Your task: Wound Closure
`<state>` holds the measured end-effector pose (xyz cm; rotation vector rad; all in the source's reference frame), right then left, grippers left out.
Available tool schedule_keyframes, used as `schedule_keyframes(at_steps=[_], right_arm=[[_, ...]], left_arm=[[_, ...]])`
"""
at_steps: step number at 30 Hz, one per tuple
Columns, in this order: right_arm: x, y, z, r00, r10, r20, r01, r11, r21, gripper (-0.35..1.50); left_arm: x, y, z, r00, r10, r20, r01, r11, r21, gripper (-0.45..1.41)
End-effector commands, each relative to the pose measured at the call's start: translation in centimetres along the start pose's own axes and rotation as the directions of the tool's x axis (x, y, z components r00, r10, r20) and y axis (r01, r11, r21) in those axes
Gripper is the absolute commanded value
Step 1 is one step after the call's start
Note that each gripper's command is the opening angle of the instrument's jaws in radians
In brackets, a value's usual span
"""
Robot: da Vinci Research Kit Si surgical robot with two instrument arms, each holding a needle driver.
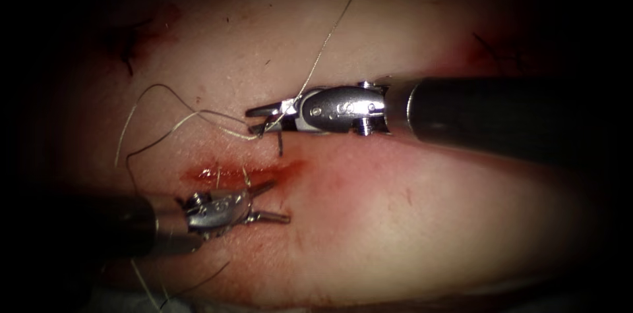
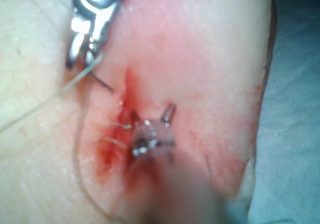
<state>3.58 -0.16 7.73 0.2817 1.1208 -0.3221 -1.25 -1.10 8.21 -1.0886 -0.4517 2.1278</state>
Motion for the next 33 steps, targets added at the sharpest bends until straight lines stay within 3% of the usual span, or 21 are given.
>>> schedule_keyframes(at_steps=[1,5,15,17,22,24,33], right_arm=[[-0.02,-0.01,0.09,1.000,0.017,-0.002,-0.017,1.000,0.003,-0.35],[-0.08,0.00,0.13,0.992,0.126,0.019,-0.127,0.992,0.012,-0.35],[-0.30,-0.18,0.35,0.919,0.394,0.002,-0.393,0.916,0.083,-0.35],[-0.31,-0.16,0.33,0.875,0.484,-0.027,-0.480,0.872,0.096,-0.35],[-0.34,-0.10,0.28,0.819,0.566,-0.094,-0.560,0.824,0.082,-0.35],[-0.36,-0.09,0.25,0.761,0.632,-0.146,-0.630,0.774,0.065,-0.35],[-0.36,-0.14,0.31,0.657,0.732,-0.180,-0.731,0.677,0.086,-0.35]], left_arm=[[-0.07,0.03,0.09,1.000,0.000,0.002,0.000,1.000,-0.005,0.63],[-0.15,-0.01,0.14,1.000,-0.004,0.014,0.004,1.000,-0.006,0.63],[-0.16,-0.03,0.11,1.000,-0.007,0.015,0.008,1.000,-0.014,0.63],[-0.16,-0.03,0.11,1.000,-0.007,0.015,0.008,1.000,-0.014,0.63],[-0.15,-0.02,0.10,1.000,-0.008,0.015,0.008,1.000,-0.014,0.63],[-0.15,-0.02,0.10,1.000,-0.009,0.015,0.009,1.000,-0.014,0.63],[-0.15,-0.02,0.10,1.000,-0.009,0.015,0.009,1.000,-0.014,0.63]])
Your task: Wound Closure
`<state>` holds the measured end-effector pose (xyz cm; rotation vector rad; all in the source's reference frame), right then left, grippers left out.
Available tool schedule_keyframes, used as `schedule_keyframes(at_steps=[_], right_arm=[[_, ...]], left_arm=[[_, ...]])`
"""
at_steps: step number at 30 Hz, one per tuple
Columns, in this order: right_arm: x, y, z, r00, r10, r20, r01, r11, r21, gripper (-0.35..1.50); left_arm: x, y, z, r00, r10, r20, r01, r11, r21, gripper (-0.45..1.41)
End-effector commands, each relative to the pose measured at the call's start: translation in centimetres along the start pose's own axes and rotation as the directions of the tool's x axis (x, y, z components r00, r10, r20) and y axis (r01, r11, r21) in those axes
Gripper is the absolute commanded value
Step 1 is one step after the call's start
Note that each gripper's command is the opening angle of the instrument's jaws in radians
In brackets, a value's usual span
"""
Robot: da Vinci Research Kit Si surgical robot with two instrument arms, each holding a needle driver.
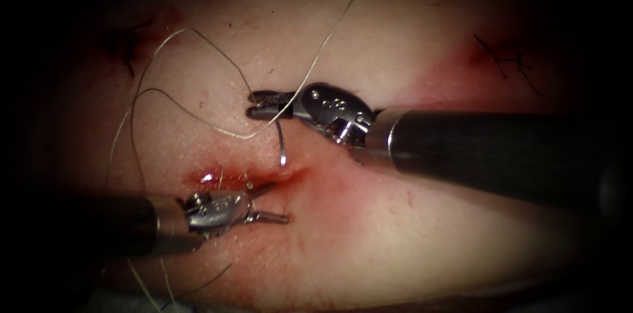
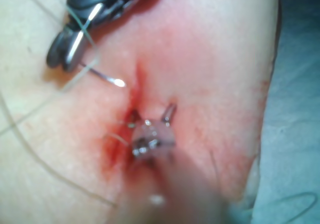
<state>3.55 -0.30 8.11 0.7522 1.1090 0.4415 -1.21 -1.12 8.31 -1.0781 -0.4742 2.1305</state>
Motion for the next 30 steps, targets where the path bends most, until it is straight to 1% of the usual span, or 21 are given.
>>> schedule_keyframes(at_steps=[1,13,17,19,27,30], right_arm=[[-0.06,0.00,0.12,1.000,0.020,-0.002,-0.020,1.000,0.010,-0.35],[-0.13,-0.07,0.13,0.983,0.181,0.021,-0.182,0.981,0.060,-0.35],[-0.19,-0.13,0.16,0.979,0.199,0.040,-0.202,0.975,0.089,-0.35],[-0.27,-0.19,0.21,0.979,0.199,0.055,-0.204,0.972,0.114,-0.35],[-0.47,-0.34,0.35,0.974,0.211,0.080,-0.222,0.963,0.154,-0.35],[-0.46,-0.34,0.34,0.972,0.224,0.075,-0.234,0.960,0.154,-0.35]], left_arm=[[-0.06,0.04,0.08,1.000,-0.002,0.001,0.002,1.000,-0.003,0.63],[-0.07,0.03,0.06,1.000,-0.001,0.005,0.001,1.000,-0.004,0.63],[-0.08,0.03,0.05,1.000,0.000,0.008,0.000,1.000,-0.005,0.63],[-0.08,0.01,0.03,1.000,0.002,0.008,-0.002,1.000,-0.009,0.63],[-0.08,-0.01,0.01,1.000,0.003,0.009,-0.003,1.000,-0.012,0.63],[-0.08,-0.01,0.01,1.000,0.003,0.009,-0.003,1.000,-0.011,0.63]])
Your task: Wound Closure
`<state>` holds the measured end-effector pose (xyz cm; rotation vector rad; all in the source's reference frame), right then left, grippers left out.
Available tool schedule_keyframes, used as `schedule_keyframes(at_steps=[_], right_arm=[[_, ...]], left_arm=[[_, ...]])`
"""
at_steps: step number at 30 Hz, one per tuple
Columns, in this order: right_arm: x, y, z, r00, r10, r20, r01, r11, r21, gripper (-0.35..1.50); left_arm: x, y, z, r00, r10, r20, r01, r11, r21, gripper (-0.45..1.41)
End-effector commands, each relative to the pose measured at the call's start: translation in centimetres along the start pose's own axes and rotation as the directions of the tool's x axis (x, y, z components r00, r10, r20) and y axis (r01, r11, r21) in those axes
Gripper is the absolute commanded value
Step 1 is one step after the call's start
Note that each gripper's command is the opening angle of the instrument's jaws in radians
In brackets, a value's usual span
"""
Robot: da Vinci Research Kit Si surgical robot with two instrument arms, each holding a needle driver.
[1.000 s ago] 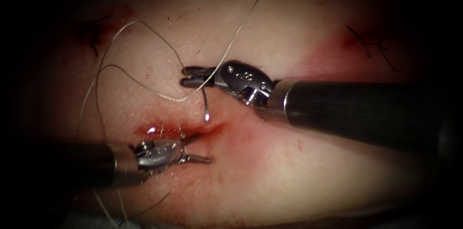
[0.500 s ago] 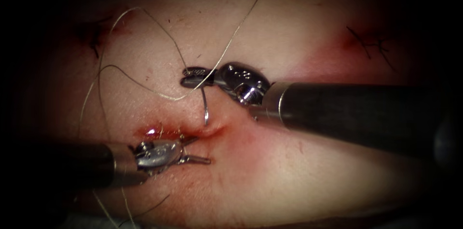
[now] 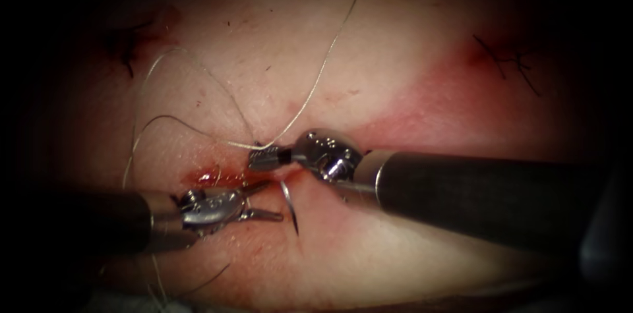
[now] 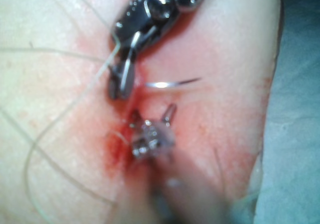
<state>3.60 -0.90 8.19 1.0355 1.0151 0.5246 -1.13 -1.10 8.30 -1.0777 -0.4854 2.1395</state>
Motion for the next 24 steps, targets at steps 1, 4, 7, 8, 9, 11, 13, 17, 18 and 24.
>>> schedule_keyframes(at_steps=[1,4,7,8,9,11,13,17,18,24], right_arm=[[0.02,0.03,0.05,1.000,0.004,-0.010,-0.004,1.000,-0.007,-0.35],[0.10,0.05,0.00,0.999,0.034,-0.026,-0.034,0.999,-0.023,-0.35],[0.21,0.05,-0.06,0.995,0.089,-0.044,-0.090,0.995,-0.034,-0.35],[0.22,0.05,-0.07,0.994,0.095,-0.048,-0.097,0.995,-0.038,-0.35],[0.22,0.05,-0.08,0.993,0.094,-0.072,-0.099,0.992,-0.072,-0.30],[0.21,0.04,-0.09,0.991,0.093,-0.096,-0.102,0.990,-0.101,0.71],[0.23,0.04,-0.14,0.993,0.054,-0.101,-0.070,0.985,-0.155,1.16],[0.36,0.06,-0.37,0.995,0.016,-0.101,-0.035,0.983,-0.182,1.31],[0.45,0.06,-0.59,0.994,-0.006,-0.110,-0.016,0.980,-0.200,1.36],[0.49,-0.05,-1.11,0.992,-0.003,-0.130,-0.027,0.973,-0.227,1.41]], left_arm=[[-0.06,0.04,0.09,1.000,-0.003,0.001,0.003,1.000,-0.002,0.63],[-0.07,0.04,0.10,1.000,-0.002,0.001,0.002,1.000,-0.001,0.63],[-0.07,0.05,0.10,1.000,-0.002,0.001,0.002,1.000,-0.001,0.63],[-0.07,0.05,0.09,1.000,-0.002,0.001,0.002,1.000,-0.001,0.63],[-0.08,0.06,0.09,1.000,-0.002,0.001,0.002,1.000,-0.001,0.63],[-0.08,0.07,0.09,1.000,-0.003,0.001,0.003,1.000,-0.001,0.63],[-0.07,0.11,0.08,1.000,-0.005,0.001,0.005,1.000,-0.001,0.63],[-0.02,0.17,0.05,1.000,0.024,0.002,-0.024,1.000,-0.004,0.63],[0.02,0.19,0.03,0.999,0.050,0.006,-0.050,0.999,-0.004,0.63],[0.11,0.26,-0.03,0.978,0.208,-0.005,-0.207,0.977,0.055,0.59]])
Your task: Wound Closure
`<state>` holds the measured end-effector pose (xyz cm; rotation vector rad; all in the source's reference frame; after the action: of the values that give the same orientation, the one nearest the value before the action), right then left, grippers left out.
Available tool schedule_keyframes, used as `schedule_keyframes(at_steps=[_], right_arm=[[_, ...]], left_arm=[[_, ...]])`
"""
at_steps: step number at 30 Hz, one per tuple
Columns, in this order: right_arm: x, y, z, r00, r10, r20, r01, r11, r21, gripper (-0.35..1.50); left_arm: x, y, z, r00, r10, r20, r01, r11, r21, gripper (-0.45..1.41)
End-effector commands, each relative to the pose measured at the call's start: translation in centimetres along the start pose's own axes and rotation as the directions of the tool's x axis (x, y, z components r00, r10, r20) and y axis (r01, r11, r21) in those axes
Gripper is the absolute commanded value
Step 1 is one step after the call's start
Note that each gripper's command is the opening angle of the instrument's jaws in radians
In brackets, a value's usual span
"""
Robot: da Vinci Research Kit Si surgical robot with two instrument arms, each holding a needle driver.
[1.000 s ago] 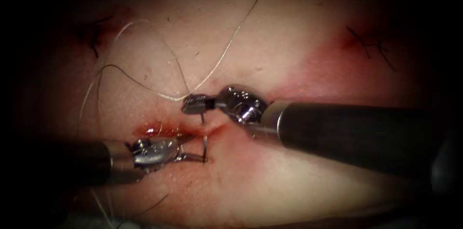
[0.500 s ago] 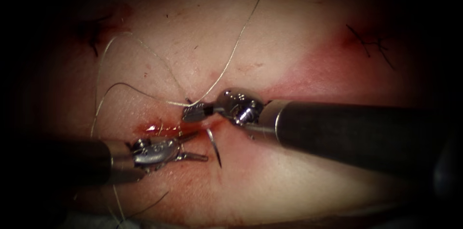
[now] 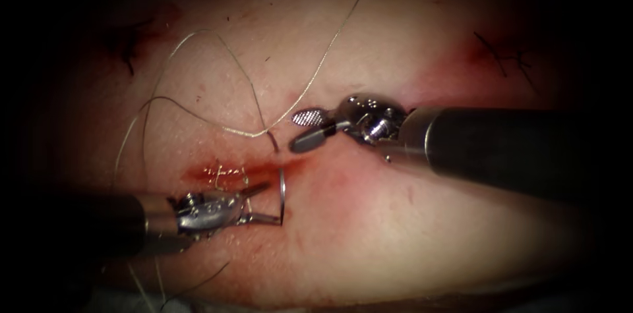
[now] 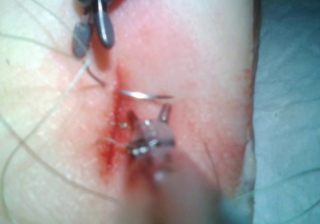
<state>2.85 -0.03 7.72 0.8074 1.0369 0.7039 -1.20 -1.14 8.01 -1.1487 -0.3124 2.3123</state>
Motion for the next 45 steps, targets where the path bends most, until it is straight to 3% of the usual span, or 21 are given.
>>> schedule_keyframes(at_steps=[1,5,8,9,12,16,19,24,32,37,45], right_arm=[[-0.05,0.02,-0.08,1.000,0.006,0.002,-0.006,1.000,0.006,1.41],[-0.23,-0.01,-0.27,0.999,-0.012,0.030,0.012,1.000,0.013,1.31],[-0.37,0.00,-0.24,0.998,-0.026,0.061,0.026,1.000,-0.002,1.31],[-0.43,0.03,-0.22,0.997,-0.032,0.067,0.033,0.999,0.000,1.31],[-0.52,0.08,-0.17,0.996,-0.049,0.070,0.049,0.999,-0.002,1.31],[-0.65,0.13,-0.11,0.996,-0.043,0.073,0.044,0.999,-0.007,1.33],[-0.70,0.09,-0.08,0.996,-0.046,0.081,0.045,0.999,0.009,1.33],[-0.70,0.09,-0.04,0.996,-0.040,0.083,0.039,0.999,0.011,1.33],[-0.72,0.08,-0.02,0.996,-0.036,0.083,0.035,0.999,0.010,1.33],[-0.73,0.14,0.02,0.996,-0.038,0.083,0.037,0.999,0.007,1.33],[-0.76,0.11,0.05,0.996,-0.040,0.084,0.040,0.999,0.006,1.33]], left_arm=[[-0.04,0.06,0.07,0.999,0.045,0.002,-0.045,0.999,0.007,0.59],[0.02,0.08,-0.02,0.971,0.238,-0.005,-0.237,0.971,0.019,0.59],[0.09,0.07,-0.08,0.928,0.373,0.021,-0.373,0.925,0.065,0.68],[0.11,0.09,-0.09,0.894,0.446,0.043,-0.448,0.890,0.080,0.76],[0.12,0.13,-0.10,0.853,0.516,0.074,-0.521,0.848,0.099,0.79],[0.13,0.11,-0.14,0.769,0.611,0.190,-0.639,0.748,0.181,0.81],[0.13,0.05,-0.19,0.731,0.643,0.229,-0.683,0.695,0.225,0.83],[0.13,0.10,-0.23,0.667,0.708,0.234,-0.743,0.607,0.282,0.59],[0.12,0.12,-0.11,0.654,0.729,0.202,-0.753,0.598,0.275,0.63],[0.17,0.19,-0.06,0.641,0.748,0.171,-0.760,0.589,0.274,0.76],[0.25,0.30,0.12,0.617,0.773,0.145,-0.778,0.571,0.264,0.74]])
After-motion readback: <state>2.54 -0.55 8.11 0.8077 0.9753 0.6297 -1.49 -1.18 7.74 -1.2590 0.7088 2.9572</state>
